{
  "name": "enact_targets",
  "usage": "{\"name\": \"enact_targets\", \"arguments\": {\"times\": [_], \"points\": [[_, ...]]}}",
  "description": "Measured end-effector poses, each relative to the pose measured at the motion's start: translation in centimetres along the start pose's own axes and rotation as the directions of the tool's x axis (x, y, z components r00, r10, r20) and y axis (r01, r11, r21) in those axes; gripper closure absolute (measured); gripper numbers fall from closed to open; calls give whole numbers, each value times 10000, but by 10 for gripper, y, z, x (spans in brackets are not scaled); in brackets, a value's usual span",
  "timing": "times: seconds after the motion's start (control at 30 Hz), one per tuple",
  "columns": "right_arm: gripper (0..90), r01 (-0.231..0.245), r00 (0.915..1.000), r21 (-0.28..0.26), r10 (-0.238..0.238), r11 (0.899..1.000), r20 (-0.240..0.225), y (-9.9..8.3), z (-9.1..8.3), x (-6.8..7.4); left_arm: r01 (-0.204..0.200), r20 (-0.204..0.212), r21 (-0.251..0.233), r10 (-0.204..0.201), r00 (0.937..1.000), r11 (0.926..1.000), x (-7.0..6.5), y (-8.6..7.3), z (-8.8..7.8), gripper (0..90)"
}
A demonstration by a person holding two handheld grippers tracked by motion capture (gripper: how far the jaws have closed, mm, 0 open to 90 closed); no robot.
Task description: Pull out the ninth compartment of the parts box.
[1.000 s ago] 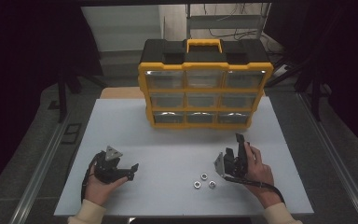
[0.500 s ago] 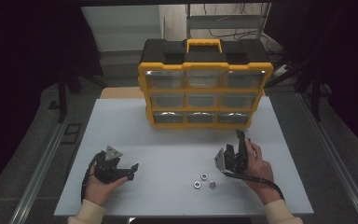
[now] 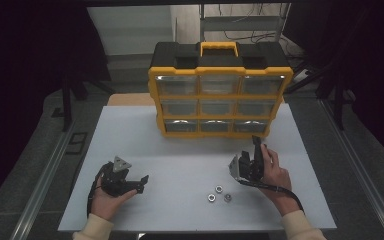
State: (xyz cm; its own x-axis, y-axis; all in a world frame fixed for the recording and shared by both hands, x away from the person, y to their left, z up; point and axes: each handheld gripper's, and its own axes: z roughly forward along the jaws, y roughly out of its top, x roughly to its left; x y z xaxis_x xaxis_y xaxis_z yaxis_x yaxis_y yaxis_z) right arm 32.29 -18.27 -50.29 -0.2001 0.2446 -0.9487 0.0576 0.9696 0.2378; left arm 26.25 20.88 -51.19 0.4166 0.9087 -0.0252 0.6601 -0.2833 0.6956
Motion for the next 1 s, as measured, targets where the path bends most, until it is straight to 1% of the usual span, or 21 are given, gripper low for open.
{"name": "enact_targets", "arguments": {"times": [0.1, 0.27, 0.37, 0.53, 0.57, 0.77, 0.83, 0.87, 0.9, 1.0], "points": [[216, 97, 9999, 19, -98, 10000, 42, 1, 2, 0, 13, -7, 5, -13, 10000, 10000, 1, 0, 0, 76], [216, 65, 10000, 64, -65, 10000, 67, 1, 5, -2, -4, -12, 5, 4, 10000, 10000, 1, 0, 0, 76], [217, 225, 9996, 58, -226, 9997, 185, 3, 8, -3, -10, -13, -22, 10, 10000, 10000, 0, 0, -1, 76], [217, 198, 9995, 11, -198, 9998, 234, 5, 11, -2, 6, 15, -30, -6, 10000, 10000, 0, 0, 0, 76], [217, 290, 9994, 22, -291, 9996, 209, 6, 12, -3, 7, 19, -24, -7, 10000, 10000, 1, 0, 0, 76], [217, 111, 9995, 110, -114, 9999, 284, 4, 18, -5, 5, 8, -39, -5, 10000, 10000, 1, 0, -1, 76], [217, 158, 9995, 164, -163, 9997, 272, 4, 18, -6, 3, 8, -46, -3, 10000, 10000, 1, 0, -1, 76], [217, 51, 9998, 190, -55, 9998, 204, 4, 19, -6, 9, 6, -40, -9, 10000, 10000, 1, 0, -1, 76], [217, -21, 9996, 171, 16, 9999, 283, 3, 20, -5, 2, 3, -20, -2, 10000, 10000, 1, 0, -1, 76], [218, 39, 9996, 259, -46, 9997, 276, 2, 23, -6, 2, 10, -11, -2, 10000, 10000, 1, 0, 0, 76]]}}
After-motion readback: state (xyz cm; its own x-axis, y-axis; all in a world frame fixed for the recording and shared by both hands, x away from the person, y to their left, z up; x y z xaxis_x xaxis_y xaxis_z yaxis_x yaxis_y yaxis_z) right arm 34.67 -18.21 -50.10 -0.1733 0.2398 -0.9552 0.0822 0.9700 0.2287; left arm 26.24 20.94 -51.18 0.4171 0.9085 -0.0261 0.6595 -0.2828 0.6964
